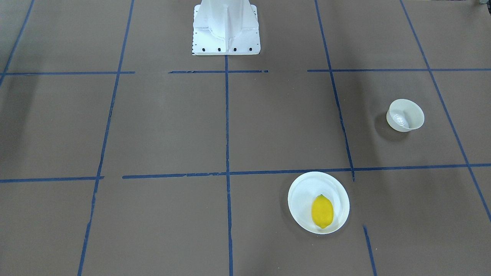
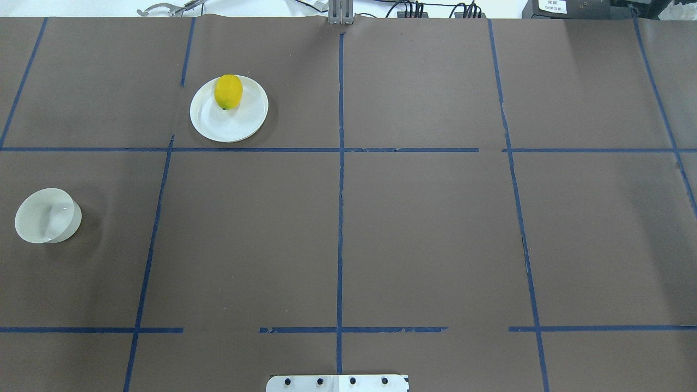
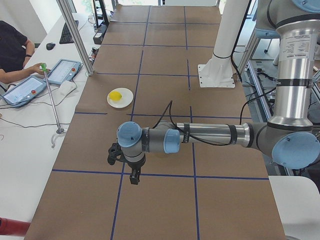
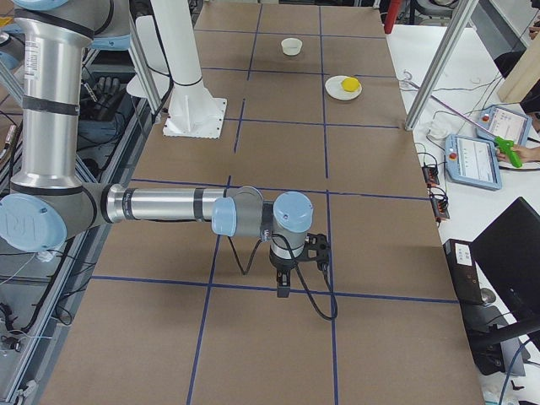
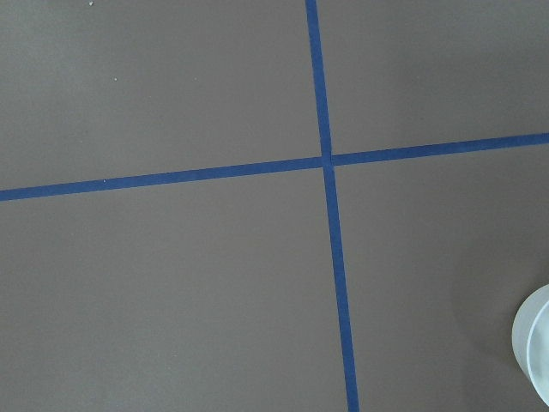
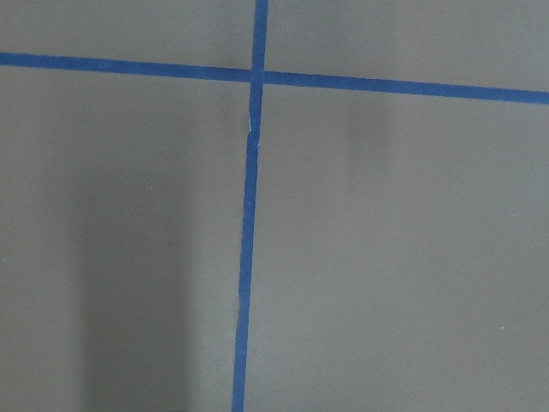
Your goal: Move lemon from plate to bowl
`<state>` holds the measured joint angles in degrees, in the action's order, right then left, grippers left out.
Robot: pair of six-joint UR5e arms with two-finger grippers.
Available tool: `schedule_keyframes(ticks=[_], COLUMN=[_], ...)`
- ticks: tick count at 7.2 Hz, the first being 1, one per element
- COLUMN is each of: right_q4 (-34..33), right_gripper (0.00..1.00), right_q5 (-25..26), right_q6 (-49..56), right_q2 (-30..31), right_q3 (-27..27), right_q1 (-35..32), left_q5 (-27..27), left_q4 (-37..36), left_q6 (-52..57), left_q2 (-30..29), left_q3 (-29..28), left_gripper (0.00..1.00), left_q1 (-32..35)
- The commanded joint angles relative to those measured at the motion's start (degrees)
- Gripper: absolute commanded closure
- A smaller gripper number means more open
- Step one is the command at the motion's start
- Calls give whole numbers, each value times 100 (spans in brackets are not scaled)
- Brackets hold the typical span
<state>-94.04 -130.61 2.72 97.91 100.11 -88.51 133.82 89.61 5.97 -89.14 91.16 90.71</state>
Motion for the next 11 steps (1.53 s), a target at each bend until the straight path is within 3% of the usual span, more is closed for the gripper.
schedule_keyframes(ticks=[1,4,5,7,9,11], right_q4=[0,0,0,0,0,0], right_gripper=[0,0,0,0,0,0], right_q5=[0,0,0,0,0,-9], right_q6=[0,0,0,0,0,0], right_q2=[0,0,0,0,0,0], right_q3=[0,0,0,0,0,0], right_q1=[0,0,0,0,0,0], left_q5=[21,22,22,-48,-110,-346], left_q4=[-5,-5,4,-31,-23,3], left_q6=[10,-60,-87,-1181,-2639,-3440], left_q2=[-33,-435,-681,-1733,-2736,-3921], left_q3=[-36,226,253,411,150,-945], left_gripper=[0,0,0,0,0,0], left_q1=[8,-280,-821,-1920,-2731,-3100])
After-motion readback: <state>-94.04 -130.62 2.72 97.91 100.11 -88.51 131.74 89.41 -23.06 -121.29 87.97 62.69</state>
